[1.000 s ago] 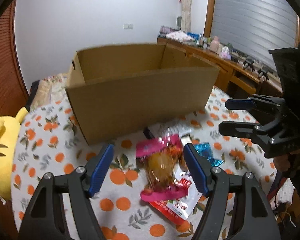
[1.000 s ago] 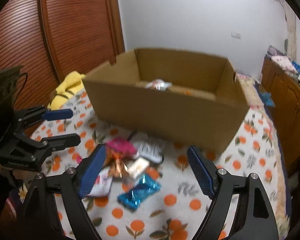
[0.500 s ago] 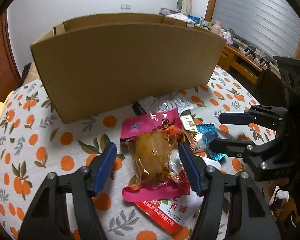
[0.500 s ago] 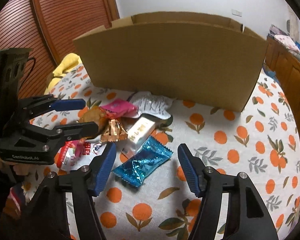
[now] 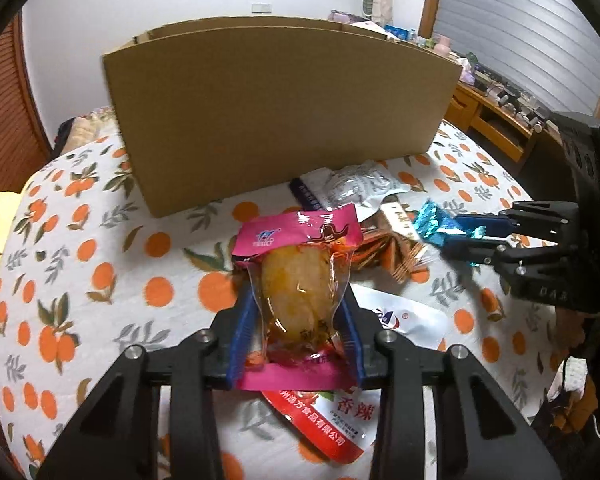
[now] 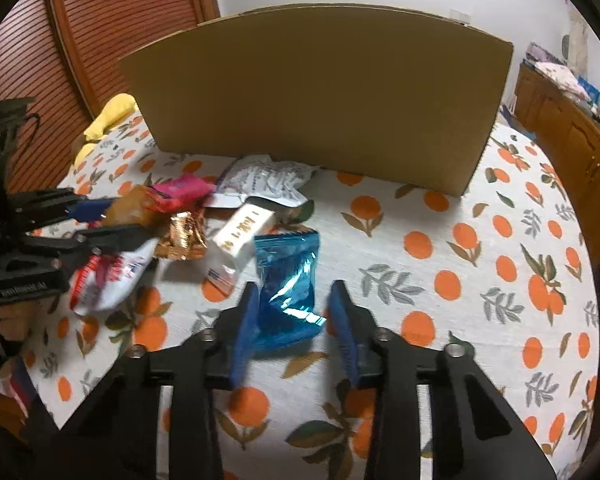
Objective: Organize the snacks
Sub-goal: 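Grasp the pink-wrapped egg with the left tool while the right tool grasps the blue candy, then lift both held snacks and carry them over the cardboard box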
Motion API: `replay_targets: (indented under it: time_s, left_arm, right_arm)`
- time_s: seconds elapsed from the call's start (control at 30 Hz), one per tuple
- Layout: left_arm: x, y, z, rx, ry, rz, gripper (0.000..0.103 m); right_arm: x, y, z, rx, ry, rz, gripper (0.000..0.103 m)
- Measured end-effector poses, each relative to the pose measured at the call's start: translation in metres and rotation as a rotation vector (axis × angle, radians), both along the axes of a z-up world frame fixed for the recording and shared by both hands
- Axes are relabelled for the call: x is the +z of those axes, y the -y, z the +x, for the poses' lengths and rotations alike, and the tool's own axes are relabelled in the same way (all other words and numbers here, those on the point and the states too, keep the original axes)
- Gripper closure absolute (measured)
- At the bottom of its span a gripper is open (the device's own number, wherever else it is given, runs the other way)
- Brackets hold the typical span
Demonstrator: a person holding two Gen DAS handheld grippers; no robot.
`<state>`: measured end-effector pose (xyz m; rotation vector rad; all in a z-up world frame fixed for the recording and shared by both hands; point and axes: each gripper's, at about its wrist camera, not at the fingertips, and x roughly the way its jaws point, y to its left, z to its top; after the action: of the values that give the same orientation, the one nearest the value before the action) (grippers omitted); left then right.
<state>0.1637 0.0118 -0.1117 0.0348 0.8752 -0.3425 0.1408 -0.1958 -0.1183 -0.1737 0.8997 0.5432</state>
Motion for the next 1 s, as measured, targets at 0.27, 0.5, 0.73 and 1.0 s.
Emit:
replay_targets:
  time_s: [0.27, 0.5, 0.73, 1.0]
  left_arm:
    - [0.008, -0.019, -0.006, 0.042, 0.035, -0.032, 0.066]
    - [0.012, -0.02, -0.013, 0.058, 0.054, -0.054, 0.066]
    - [0.017, -0.024, -0.029, 0.077, 0.071, -0.095, 0.066]
    - [0.02, -0.021, -0.04, 0.076, 0.092, -0.096, 0.066]
  right_arm:
    - [-0.003, 0.001, -0.007, 0.005, 0.042, -0.02, 0.075]
    - [-0.004, 0.002, -0.007, -0.003, 0.037, -0.001, 0.075]
    - [-0.002, 0.011, -0.011, 0.005, 0.035, 0.052, 0.08]
    - [0.009, 0.021, -0.028, 0.009, 0.066, 0.087, 0.08]
